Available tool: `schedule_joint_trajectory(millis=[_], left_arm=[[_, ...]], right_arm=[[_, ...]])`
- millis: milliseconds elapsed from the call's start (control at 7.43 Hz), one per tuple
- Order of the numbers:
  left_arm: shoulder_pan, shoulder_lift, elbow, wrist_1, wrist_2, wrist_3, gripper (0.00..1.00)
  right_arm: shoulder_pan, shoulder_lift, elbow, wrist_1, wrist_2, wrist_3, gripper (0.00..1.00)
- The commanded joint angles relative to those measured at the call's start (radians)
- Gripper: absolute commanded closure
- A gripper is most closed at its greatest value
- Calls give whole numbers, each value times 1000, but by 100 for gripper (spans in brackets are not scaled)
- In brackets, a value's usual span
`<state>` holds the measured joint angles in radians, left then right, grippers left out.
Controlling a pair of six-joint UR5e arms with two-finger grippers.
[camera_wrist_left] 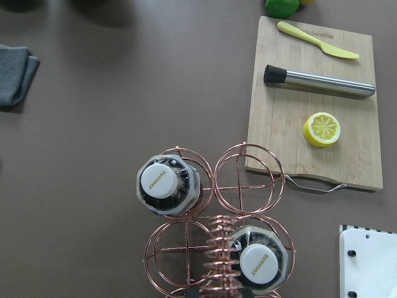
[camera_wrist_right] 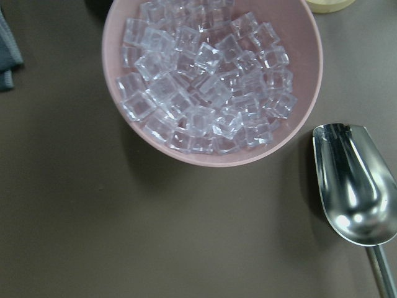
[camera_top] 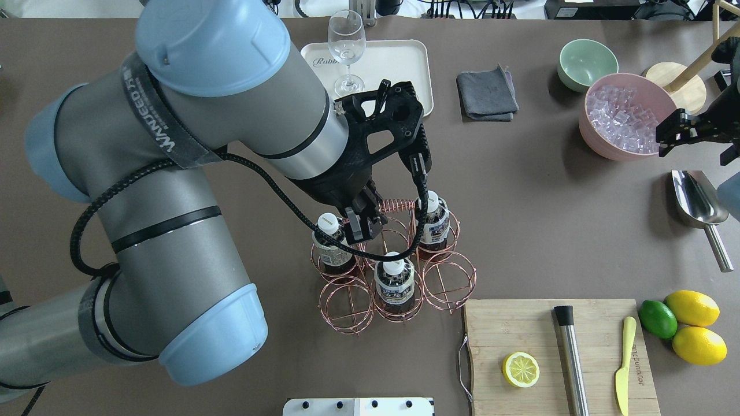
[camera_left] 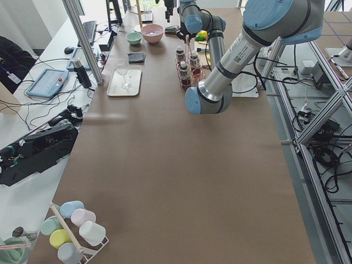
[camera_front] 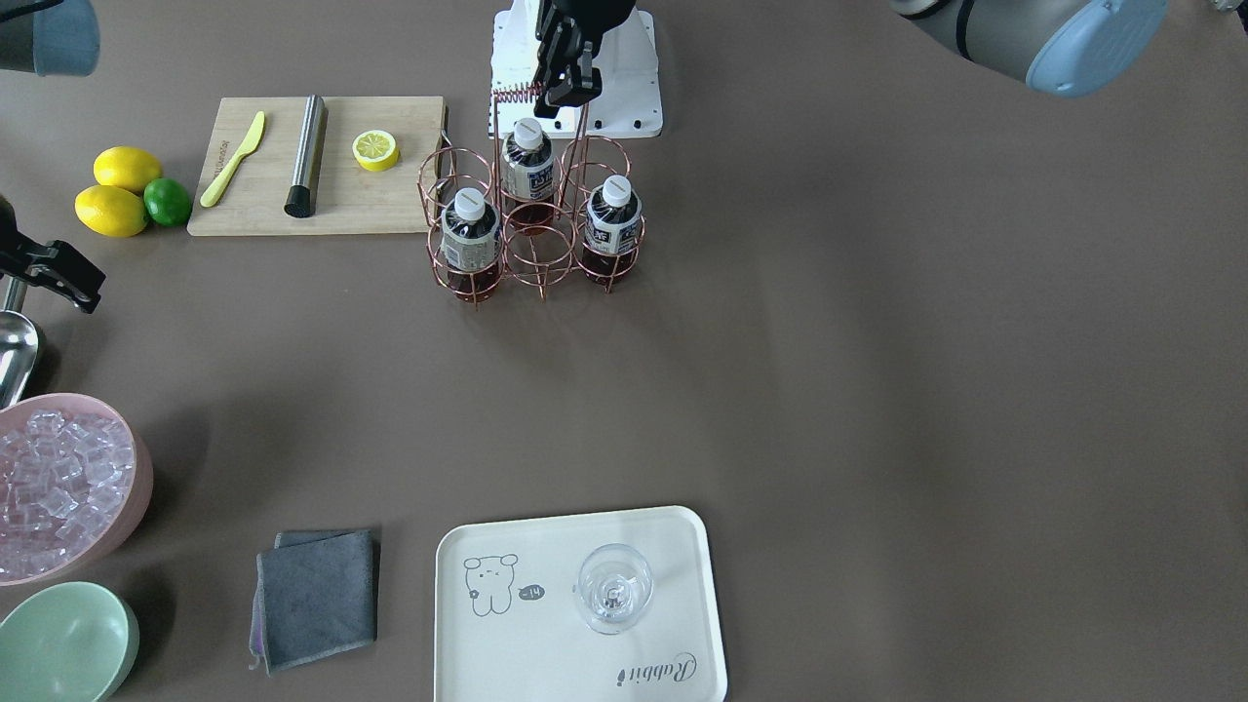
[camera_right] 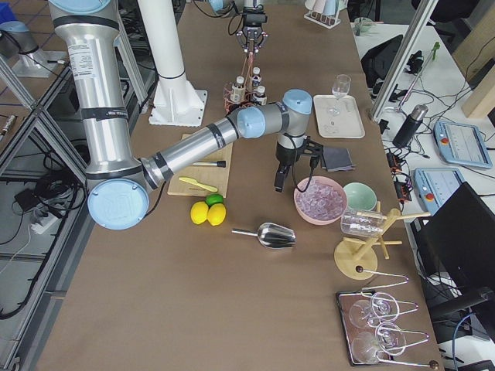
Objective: Take tea from basket to plate
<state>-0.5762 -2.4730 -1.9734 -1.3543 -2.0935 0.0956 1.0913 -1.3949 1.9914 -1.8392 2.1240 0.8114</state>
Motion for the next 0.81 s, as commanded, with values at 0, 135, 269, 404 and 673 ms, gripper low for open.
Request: schedule_joint_trajectory(millis=[0, 135, 269, 404, 673], left_arm=[[-1, 3, 1, -2, 0, 0, 100], [-1, 3, 1, -2, 0, 0, 100], [-1, 3, 2, -2, 0, 0, 100], [-1, 3, 2, -2, 0, 1, 100], [-2, 3, 2, -2, 0, 1, 100]], right_arm=[[-85, 109, 76, 3, 49, 365, 0], [-131, 161, 69, 3, 53, 473, 0], [-210, 195, 55, 18, 48, 474, 0], [-227, 195, 69, 110, 68, 483, 0], [-235, 218, 34, 218, 218, 573, 0]])
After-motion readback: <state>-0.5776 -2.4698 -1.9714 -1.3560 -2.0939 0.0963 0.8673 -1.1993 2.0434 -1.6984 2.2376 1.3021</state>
